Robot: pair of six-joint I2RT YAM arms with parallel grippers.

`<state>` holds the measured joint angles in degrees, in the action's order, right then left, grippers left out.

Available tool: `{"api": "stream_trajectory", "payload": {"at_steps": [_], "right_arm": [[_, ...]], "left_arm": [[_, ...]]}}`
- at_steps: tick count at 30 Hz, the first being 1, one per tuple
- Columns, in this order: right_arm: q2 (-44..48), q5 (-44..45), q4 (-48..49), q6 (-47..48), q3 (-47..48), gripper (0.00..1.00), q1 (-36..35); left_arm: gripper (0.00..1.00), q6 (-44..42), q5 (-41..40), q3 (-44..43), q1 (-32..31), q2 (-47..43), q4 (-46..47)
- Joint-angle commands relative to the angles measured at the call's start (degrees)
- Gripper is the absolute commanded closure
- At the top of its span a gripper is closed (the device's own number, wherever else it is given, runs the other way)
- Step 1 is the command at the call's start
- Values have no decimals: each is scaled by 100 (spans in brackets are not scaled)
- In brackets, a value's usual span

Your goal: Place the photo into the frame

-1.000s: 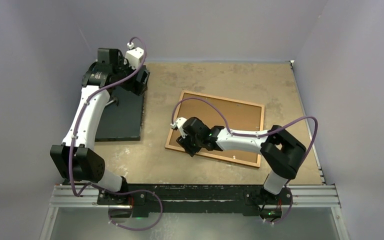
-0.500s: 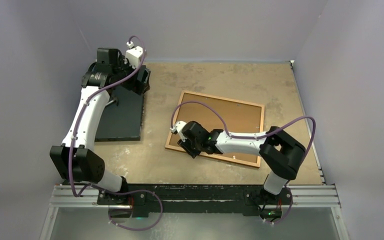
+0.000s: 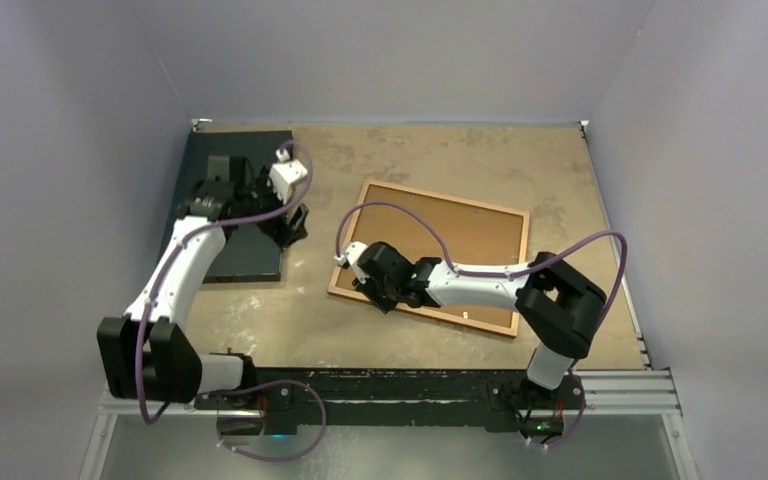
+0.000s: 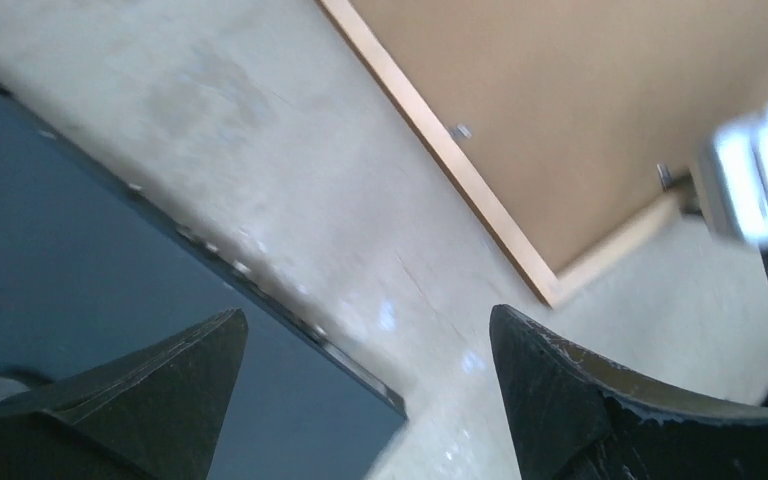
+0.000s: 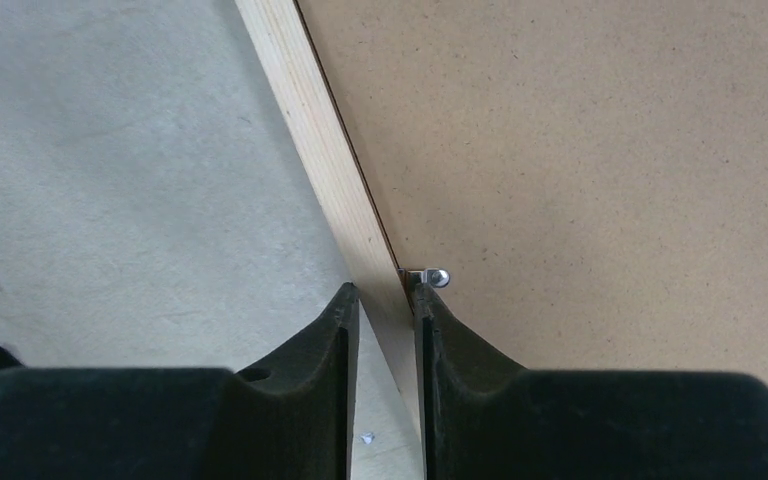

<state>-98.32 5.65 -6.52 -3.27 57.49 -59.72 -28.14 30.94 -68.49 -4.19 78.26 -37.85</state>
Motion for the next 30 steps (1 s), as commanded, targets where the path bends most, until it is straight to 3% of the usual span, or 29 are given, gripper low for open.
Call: {"api": "stream_trajectory", "payload": {"at_steps": [1,10,14,17,23,30], "right_arm": [[84,-431,122,-214,634,97,24],[10,-1397,31,-309,1275,100,235],[-6,-1776,-94,-339,1600,100,413],[-26,-1986,-202,-356,1809,100,489],[-32,-2465,-298,-490,1983,100,603],[-87,-2714,-432,-554,2293,100,639]], "left_arm": [[10,-1706,687,1089,28,-1113,441],[12,-4117,724,2279,23,-2352,142],[14,-5989,868,2751,22,-2901,-405],[17,-6958,1003,3274,21,-3363,-78],[16,-7702,1460,4213,-4,-3906,1398],[19,-7638,1708,4738,-182,-3864,3012]]}}
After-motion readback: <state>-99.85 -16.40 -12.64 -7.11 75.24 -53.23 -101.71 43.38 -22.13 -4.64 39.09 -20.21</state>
